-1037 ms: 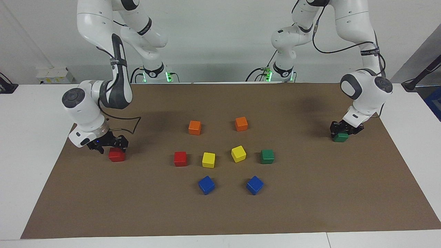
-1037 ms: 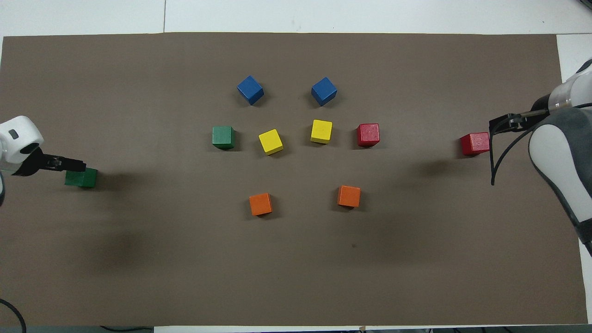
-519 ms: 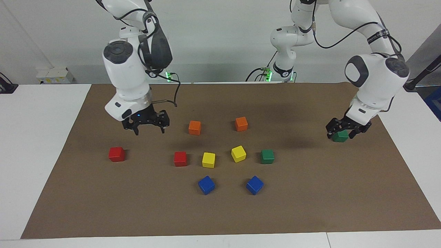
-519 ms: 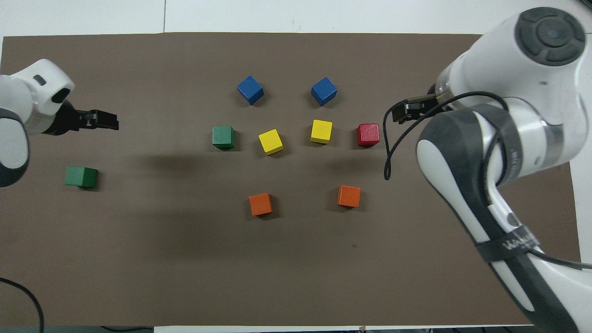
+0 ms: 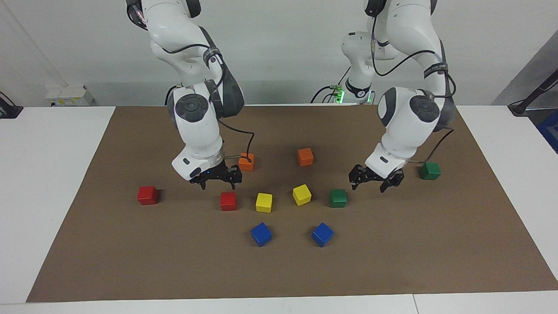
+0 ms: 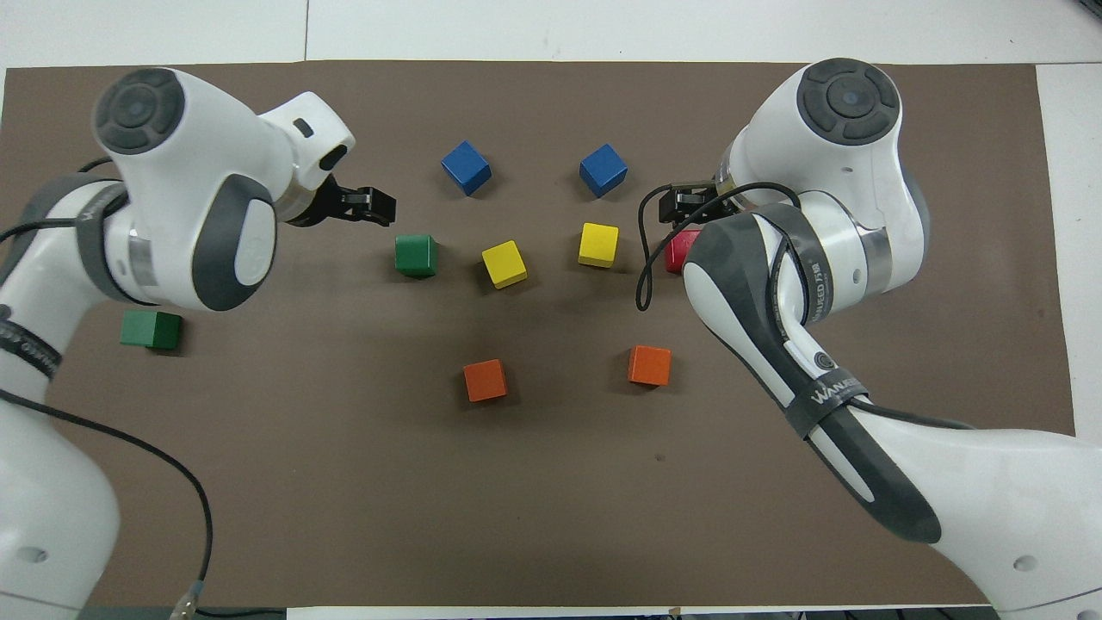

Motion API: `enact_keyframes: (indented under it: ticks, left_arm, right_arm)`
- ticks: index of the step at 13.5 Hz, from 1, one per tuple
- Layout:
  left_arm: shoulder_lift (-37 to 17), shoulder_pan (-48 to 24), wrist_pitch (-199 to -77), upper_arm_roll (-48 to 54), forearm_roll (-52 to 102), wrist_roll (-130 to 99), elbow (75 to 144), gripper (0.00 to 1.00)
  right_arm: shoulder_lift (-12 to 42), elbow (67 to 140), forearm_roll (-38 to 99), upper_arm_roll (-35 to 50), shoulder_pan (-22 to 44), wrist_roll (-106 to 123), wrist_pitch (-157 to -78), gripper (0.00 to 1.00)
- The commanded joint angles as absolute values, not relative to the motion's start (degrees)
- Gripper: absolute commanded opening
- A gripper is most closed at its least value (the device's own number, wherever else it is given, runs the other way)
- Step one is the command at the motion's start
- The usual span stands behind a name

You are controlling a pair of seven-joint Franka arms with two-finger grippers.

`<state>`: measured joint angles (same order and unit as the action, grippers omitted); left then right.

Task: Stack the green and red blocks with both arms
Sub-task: 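Grasp the second green block with the left gripper while the right gripper grasps red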

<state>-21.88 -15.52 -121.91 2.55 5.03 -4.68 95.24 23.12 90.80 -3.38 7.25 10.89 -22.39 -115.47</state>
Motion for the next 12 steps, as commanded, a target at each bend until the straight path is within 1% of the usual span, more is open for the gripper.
enact_keyframes:
  ticks: [1, 3, 7, 8, 10, 12]
  left_arm:
    - [-26.80, -17.75, -125.23, 1.41, 3.43, -4.83, 92.63, 1.00]
    - [-27.25, -18.19, -125.42, 1.41, 3.34, -4.92, 93.16, 1.00]
    - [-27.07, -20.03, -131.12, 1.32, 3.34, -5.97, 98.60, 1.00]
    - [-26.98, -20.13, -131.57, 1.32, 3.34, -5.98, 99.48, 1.00]
    - [-26.89, -20.39, -131.66, 1.32, 3.08, -6.06, 100.11, 1.00]
    - [-26.54, -20.48, -132.62, 1.32, 3.08, -6.15, 101.33, 1.00]
  right_arm:
    - [25.22, 89.47, -3.16, 7.38, 10.81, -23.73, -116.63, 1.00]
    - [25.75, 90.00, -3.60, 7.38, 10.81, -23.73, -117.42, 1.00]
    - [26.80, 93.25, -3.69, 7.38, 10.55, -23.73, -122.42, 1.00]
    - [26.81, 94.47, -3.78, 7.30, 10.55, -23.82, -123.65, 1.00]
    - [26.98, 98.42, -3.78, 7.29, 10.28, -23.73, -128.82, 1.00]
    - [26.89, 99.40, -3.78, 7.29, 10.37, -23.73, -129.81, 1.00]
